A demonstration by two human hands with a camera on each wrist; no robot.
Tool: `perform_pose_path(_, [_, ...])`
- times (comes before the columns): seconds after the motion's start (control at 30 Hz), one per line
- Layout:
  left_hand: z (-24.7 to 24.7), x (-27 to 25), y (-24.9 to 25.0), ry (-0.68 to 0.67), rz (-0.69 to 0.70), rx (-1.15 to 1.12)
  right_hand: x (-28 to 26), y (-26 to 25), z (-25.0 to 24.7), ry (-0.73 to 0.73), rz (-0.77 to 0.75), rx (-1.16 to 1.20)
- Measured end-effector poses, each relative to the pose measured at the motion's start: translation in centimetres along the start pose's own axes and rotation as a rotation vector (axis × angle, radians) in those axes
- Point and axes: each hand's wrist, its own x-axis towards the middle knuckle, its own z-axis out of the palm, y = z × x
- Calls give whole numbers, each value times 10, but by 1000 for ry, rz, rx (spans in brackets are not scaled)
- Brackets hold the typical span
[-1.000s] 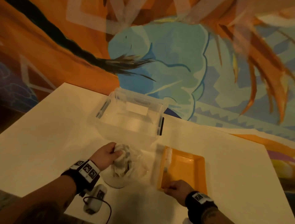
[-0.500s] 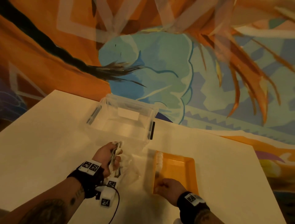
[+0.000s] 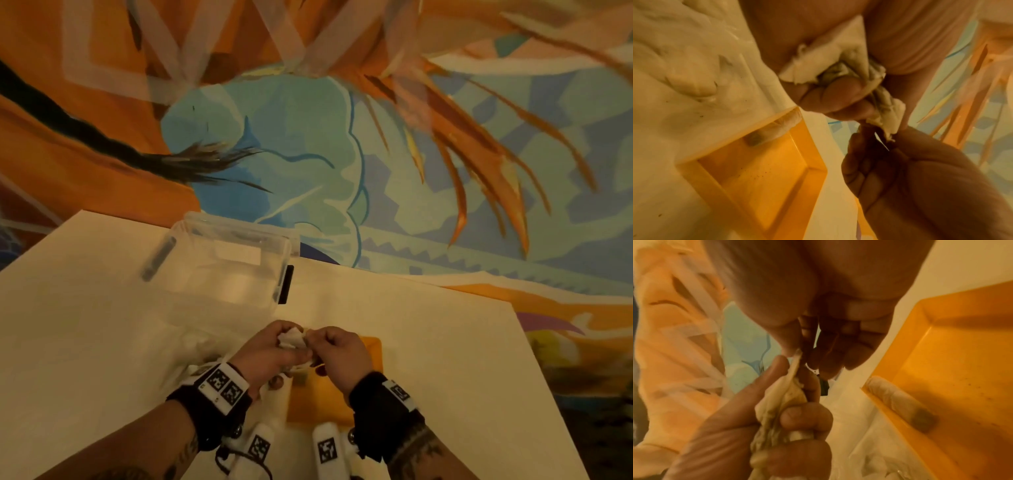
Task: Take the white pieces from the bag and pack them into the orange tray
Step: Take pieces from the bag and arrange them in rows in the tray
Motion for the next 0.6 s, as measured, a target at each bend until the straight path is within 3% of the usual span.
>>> perform_pose_path(0.17, [30, 6, -5, 15, 39, 2, 1, 19, -34, 4, 35, -13])
perform_pose_path(0.37, [57, 12, -17, 96, 24, -169, -5, 32, -50, -53, 14, -62])
perform_pose_path(0.6, [52, 25, -26, 145, -10, -181, 8, 23, -68, 44, 55, 178])
